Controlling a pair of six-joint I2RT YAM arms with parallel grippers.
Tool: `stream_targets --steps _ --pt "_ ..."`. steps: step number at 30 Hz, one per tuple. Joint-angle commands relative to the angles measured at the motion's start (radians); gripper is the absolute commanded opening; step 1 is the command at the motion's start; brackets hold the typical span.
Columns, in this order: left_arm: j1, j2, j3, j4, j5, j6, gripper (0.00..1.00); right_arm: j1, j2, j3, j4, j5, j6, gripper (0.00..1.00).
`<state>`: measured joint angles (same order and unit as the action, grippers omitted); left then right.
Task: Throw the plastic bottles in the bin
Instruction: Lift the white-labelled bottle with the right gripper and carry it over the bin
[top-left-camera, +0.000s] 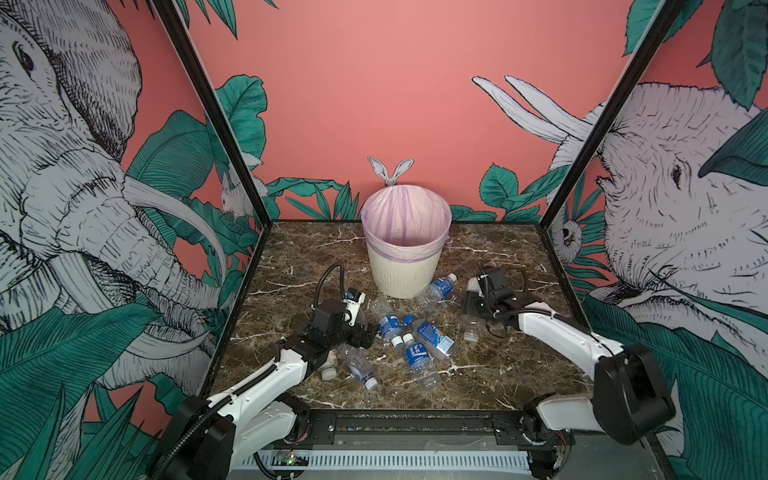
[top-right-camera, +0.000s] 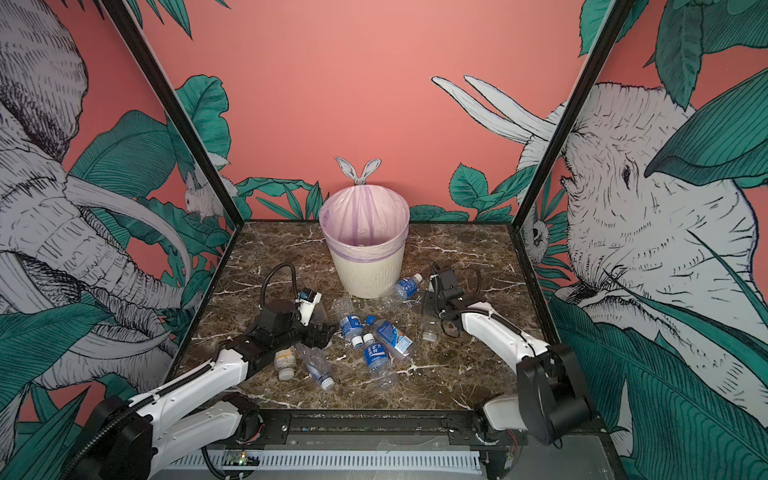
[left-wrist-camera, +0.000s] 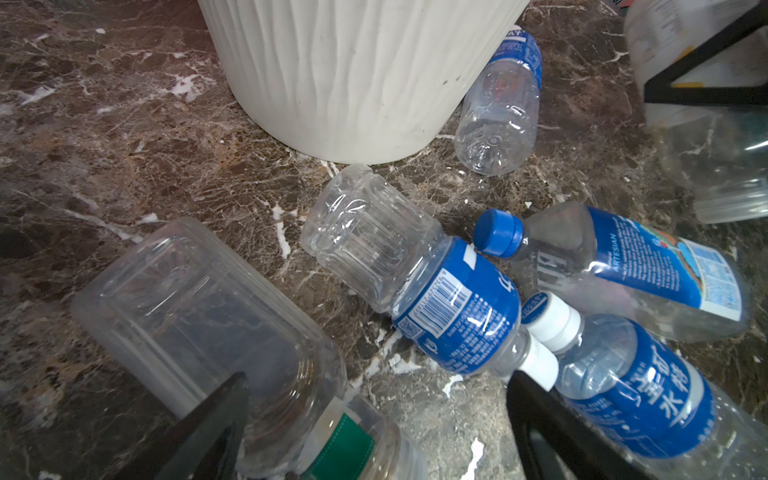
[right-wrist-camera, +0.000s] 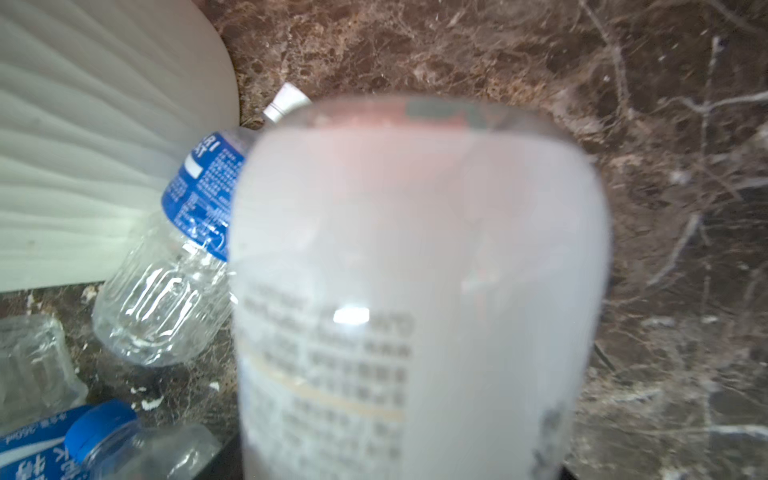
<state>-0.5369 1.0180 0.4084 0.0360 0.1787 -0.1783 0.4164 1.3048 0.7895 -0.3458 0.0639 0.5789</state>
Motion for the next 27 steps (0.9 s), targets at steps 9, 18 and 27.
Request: stream_targets --steps 9,18,27 --pt "-0.007 0.013 0.023 -0.008 -0.012 0.01 0.97 0.069 -0.466 -0.21 0.044 0.03 -0.214 0.58" --pt "-0.008 0.001 0.029 -0.028 -0.03 0.019 0.97 0.181 -0.724 -0.155 -0.019 0.178 -0.292 0.59" --pt "-0.009 -0.019 0.026 -0.037 -0.047 0.019 0.97 0.244 -0.567 0.298 -0.061 0.183 -0.336 0.55"
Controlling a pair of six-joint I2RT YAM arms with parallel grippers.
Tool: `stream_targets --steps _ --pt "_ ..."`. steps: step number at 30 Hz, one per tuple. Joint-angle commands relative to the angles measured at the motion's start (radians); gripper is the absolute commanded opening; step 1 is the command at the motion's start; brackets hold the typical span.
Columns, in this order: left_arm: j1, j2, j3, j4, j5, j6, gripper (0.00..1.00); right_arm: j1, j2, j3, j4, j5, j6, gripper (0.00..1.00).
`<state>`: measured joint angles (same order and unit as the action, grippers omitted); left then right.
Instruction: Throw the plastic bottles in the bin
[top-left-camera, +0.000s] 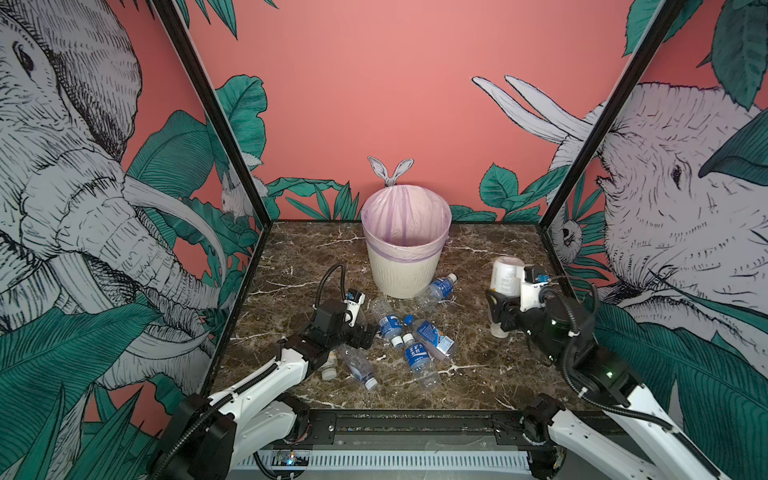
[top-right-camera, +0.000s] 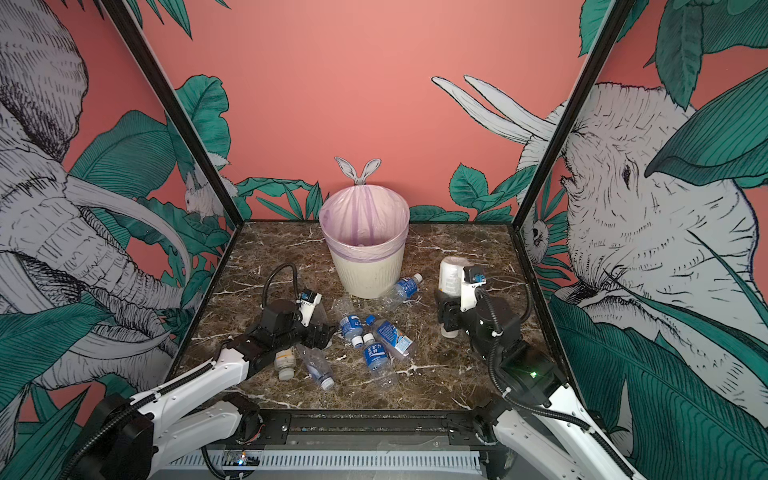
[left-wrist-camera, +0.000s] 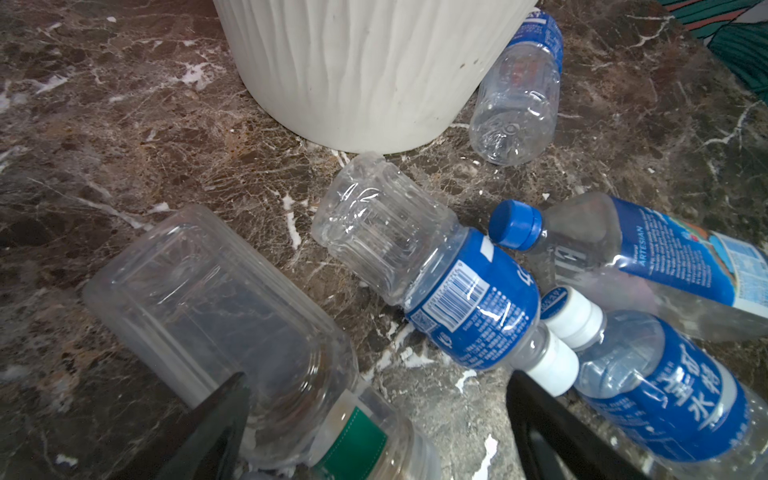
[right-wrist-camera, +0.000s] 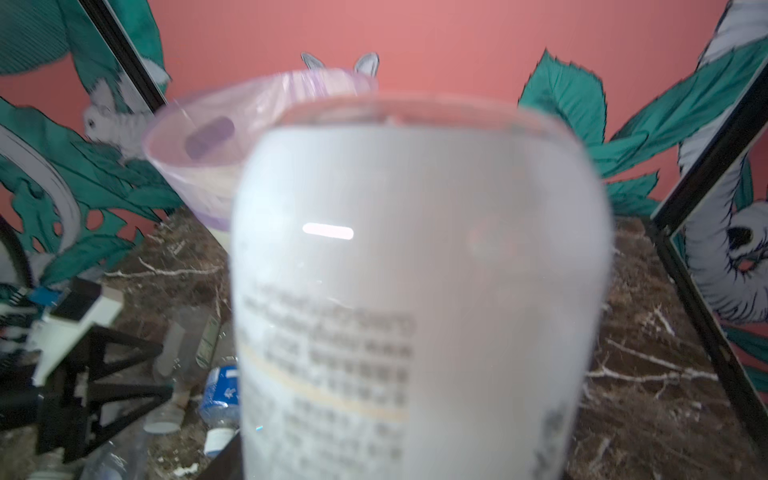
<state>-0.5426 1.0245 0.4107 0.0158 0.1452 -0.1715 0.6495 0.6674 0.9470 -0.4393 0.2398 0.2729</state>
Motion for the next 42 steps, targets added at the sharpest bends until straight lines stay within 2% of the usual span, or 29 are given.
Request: stream_targets --steps 1,4,10,11,12,13,14,16,17,18,19,21,23,24,30,39,42 --pt "-0.004 -0.027 0.021 -0.016 -0.015 0.012 0.97 0.012 0.12 0.209 0.022 -0.007 -0.029 0.55" --pt "-0.003 -0.036 0.016 -0.011 -0.016 0.012 0.97 0.012 0.314 0.473 -0.008 -0.052 -0.014 0.55" --pt "-0.003 -0.054 0.007 -0.013 -0.027 0.01 0.97 -0.002 0.852 1.139 -0.173 -0.11 -0.009 0.55" --pt "-0.002 -0.056 0.007 -0.015 -0.033 0.008 0.97 -0.014 0.969 1.282 -0.218 -0.117 0.0 0.61" --pt "-0.003 -0.057 0.008 -0.017 -0.038 0.007 0.97 -0.024 1.07 1.409 -0.261 -0.114 0.004 0.72" --pt "-0.003 -0.059 0.009 -0.019 -0.042 0.006 0.97 -0.036 1.187 1.581 -0.327 -0.099 0.009 0.87" --pt "-0.003 -0.063 0.01 -0.023 -0.046 0.002 0.97 -0.052 1.321 1.762 -0.402 -0.083 0.018 0.98" --pt "-0.004 -0.067 0.023 -0.043 -0.056 -0.004 0.99 -0.076 1.514 2.076 -0.531 -0.056 0.039 0.99" --pt "-0.003 -0.07 0.036 -0.069 -0.069 -0.009 1.0 -0.087 1.565 2.163 -0.565 -0.063 0.054 0.99" --pt "-0.003 -0.074 0.046 -0.092 -0.08 -0.011 1.0 -0.091 1.573 2.17 -0.57 -0.064 0.068 0.99" --pt "-0.003 -0.081 0.055 -0.117 -0.095 -0.016 1.0 -0.09 1.543 2.109 -0.546 -0.063 0.072 0.99" --pt "-0.003 -0.108 0.057 -0.139 -0.117 -0.03 1.0 -0.077 1.412 1.852 -0.425 -0.066 0.067 0.99" --pt "-0.004 -0.139 0.063 -0.16 -0.141 -0.05 1.0 -0.054 1.224 1.497 -0.203 -0.074 0.046 0.99" --pt "-0.005 -0.151 0.07 -0.174 -0.148 -0.056 1.0 -0.047 1.16 1.394 -0.143 -0.071 0.037 0.99" --pt "-0.007 -0.176 0.116 -0.244 -0.167 -0.098 1.0 -0.042 0.949 1.122 -0.158 -0.049 0.046 0.99" --pt "-0.007 -0.097 0.242 -0.369 -0.243 -0.182 1.0 -0.044 0.627 0.62 -0.119 -0.037 0.058 0.99" --pt "-0.008 -0.053 0.295 -0.433 -0.281 -0.218 0.99 -0.044 0.563 0.505 -0.134 -0.035 0.059 0.99"
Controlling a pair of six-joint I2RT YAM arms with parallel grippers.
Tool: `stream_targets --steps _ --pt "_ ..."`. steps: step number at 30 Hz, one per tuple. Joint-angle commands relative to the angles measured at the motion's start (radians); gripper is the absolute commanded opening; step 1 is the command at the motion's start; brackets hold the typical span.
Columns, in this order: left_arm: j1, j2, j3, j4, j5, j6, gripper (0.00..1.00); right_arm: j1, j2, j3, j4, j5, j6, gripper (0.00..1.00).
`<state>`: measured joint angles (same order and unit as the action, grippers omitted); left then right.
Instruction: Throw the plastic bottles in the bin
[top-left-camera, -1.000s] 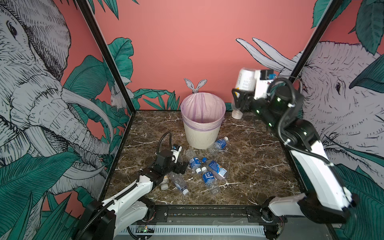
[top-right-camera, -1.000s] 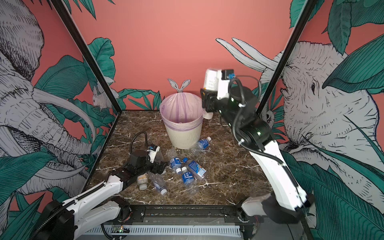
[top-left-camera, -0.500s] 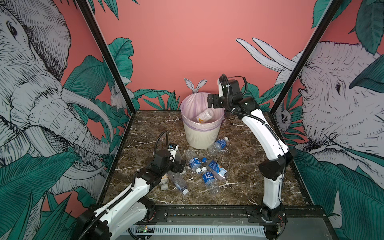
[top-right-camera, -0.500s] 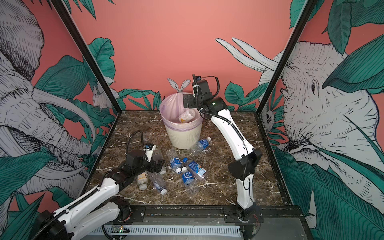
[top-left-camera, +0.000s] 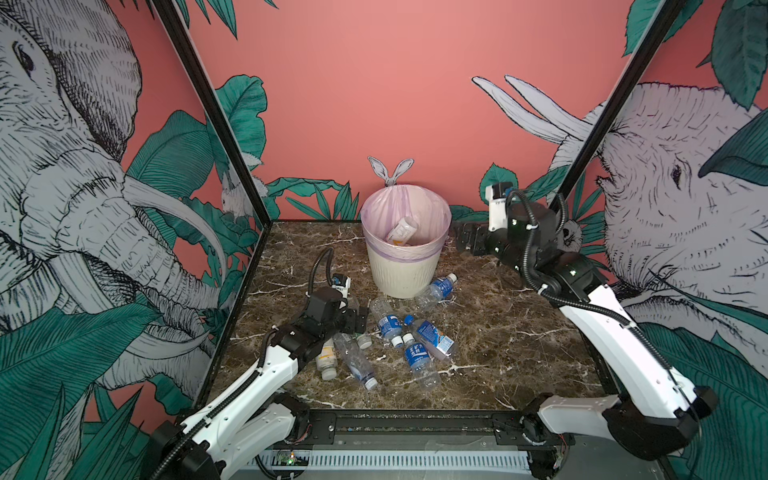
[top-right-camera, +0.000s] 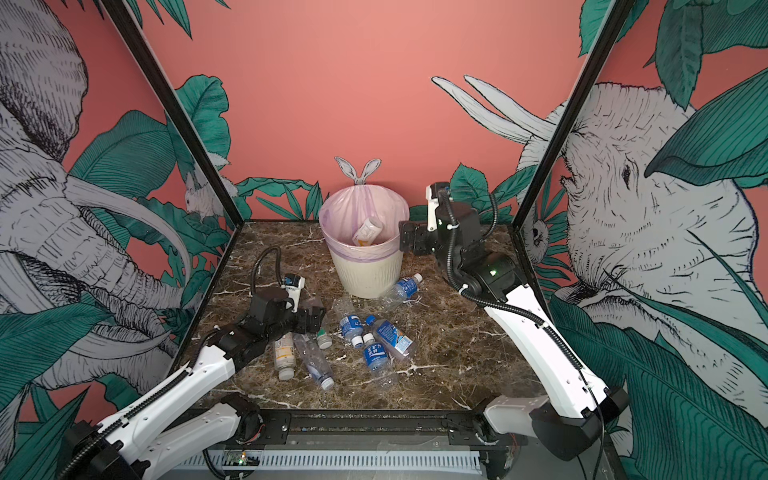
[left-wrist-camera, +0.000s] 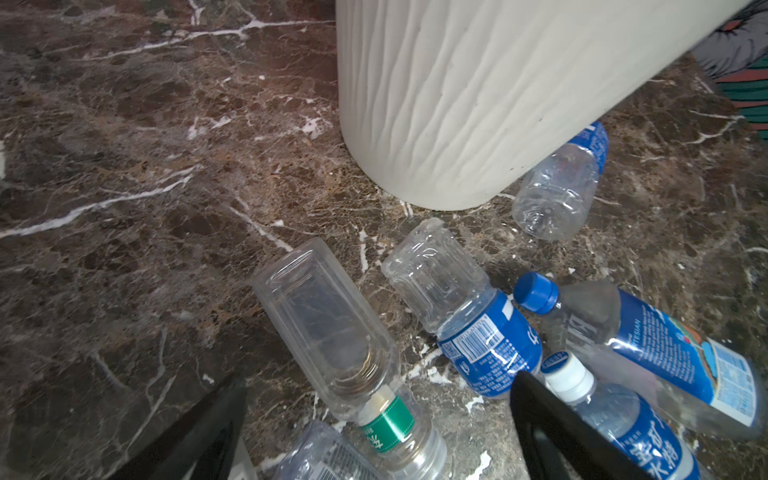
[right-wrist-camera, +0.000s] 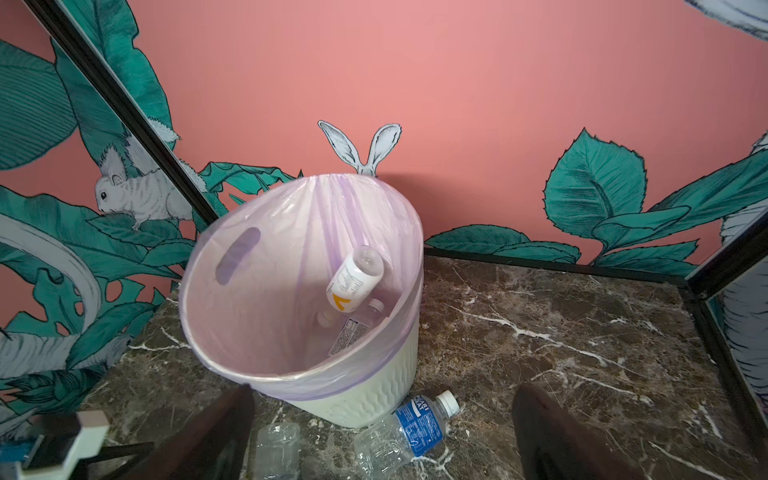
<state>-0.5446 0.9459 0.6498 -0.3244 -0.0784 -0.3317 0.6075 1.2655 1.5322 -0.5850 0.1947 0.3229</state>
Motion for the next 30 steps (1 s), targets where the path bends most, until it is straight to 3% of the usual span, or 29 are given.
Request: stream_targets --steps 1,6,17,21,30 --pt "-0.005 0.041 0.072 -0.113 -0.058 -0.071 0.99 -0.003 -0.056 -0.115 0.008 0.006 0.008 0.99" --pt "-0.005 0.098 0.111 -0.149 -0.074 -0.142 1.0 -0.003 -0.153 -0.307 0.016 -0.022 0.021 0.99" --pt "-0.006 0.174 0.143 -0.19 -0.11 -0.233 0.99 -0.003 -0.253 -0.561 0.035 -0.106 0.011 0.99" --pt "-0.005 0.216 0.151 -0.195 -0.105 -0.248 0.99 0.0 -0.254 -0.609 0.037 -0.17 0.013 0.99" --pt "-0.007 0.299 0.158 -0.166 -0.113 -0.28 0.95 0.007 -0.258 -0.663 0.013 -0.196 -0.002 0.97"
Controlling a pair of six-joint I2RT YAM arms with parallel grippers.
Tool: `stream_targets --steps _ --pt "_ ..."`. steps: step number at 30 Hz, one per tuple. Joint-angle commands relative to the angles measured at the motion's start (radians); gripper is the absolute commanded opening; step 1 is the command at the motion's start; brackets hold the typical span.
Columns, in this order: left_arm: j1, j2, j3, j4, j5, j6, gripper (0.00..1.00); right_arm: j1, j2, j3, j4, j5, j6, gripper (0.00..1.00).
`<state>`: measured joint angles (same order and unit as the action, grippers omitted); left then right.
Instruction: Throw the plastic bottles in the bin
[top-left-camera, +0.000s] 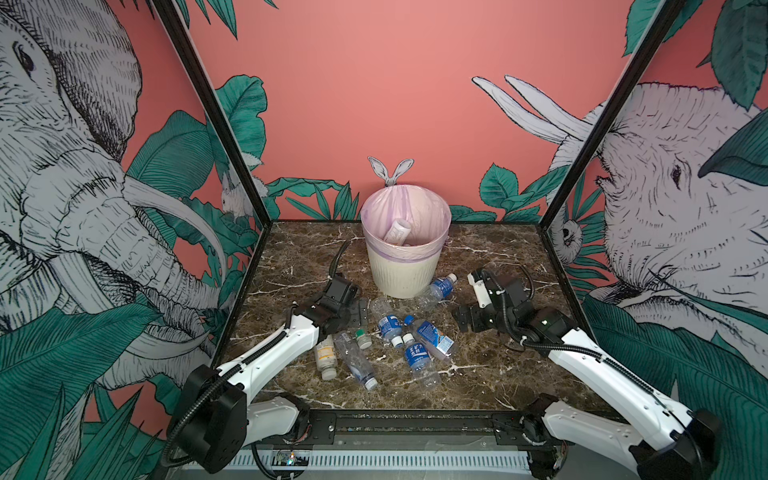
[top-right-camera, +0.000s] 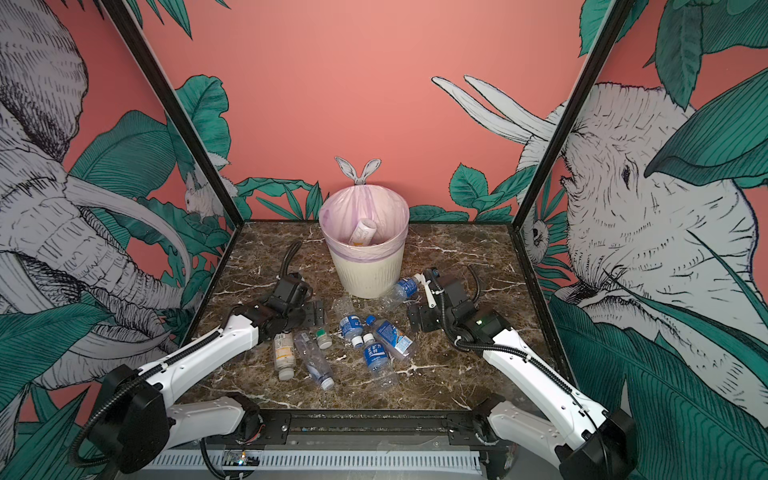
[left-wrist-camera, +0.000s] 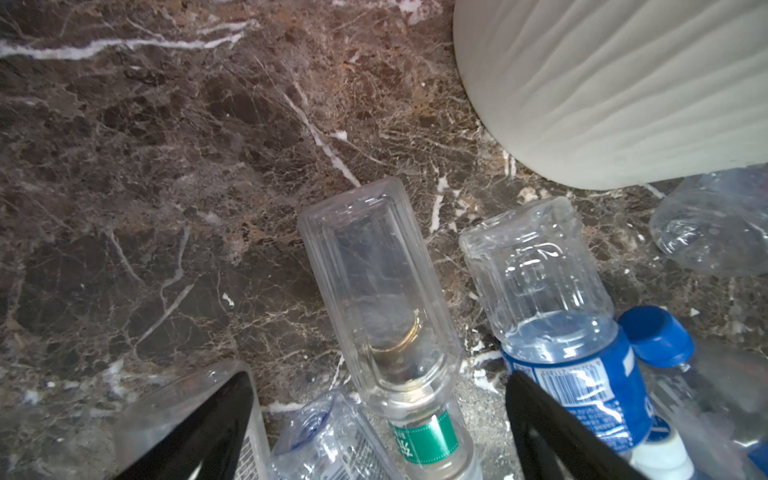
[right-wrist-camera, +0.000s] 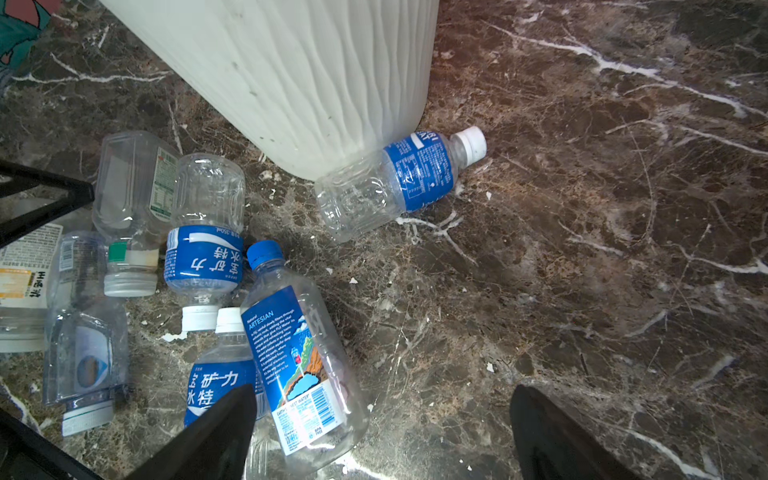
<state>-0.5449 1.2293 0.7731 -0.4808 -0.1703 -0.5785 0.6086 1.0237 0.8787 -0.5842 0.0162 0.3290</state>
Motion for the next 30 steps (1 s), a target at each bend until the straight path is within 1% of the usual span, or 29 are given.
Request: stream_targets --steps 1,11,30 --pt "-0.006 0.027 0.037 -0.006 -0.024 -0.034 0.95 0.007 -0.017 -0.014 0.011 -0.017 -0.008 0.97" --pt "-0.006 0.131 0.057 0.046 -0.018 -0.088 0.91 0.008 -0.036 -0.046 0.005 -0.019 0.003 0.96" --pt "-0.003 0.247 0.086 0.1 -0.034 -0.197 0.88 0.012 -0.008 -0.062 0.022 -0.012 0.005 0.94"
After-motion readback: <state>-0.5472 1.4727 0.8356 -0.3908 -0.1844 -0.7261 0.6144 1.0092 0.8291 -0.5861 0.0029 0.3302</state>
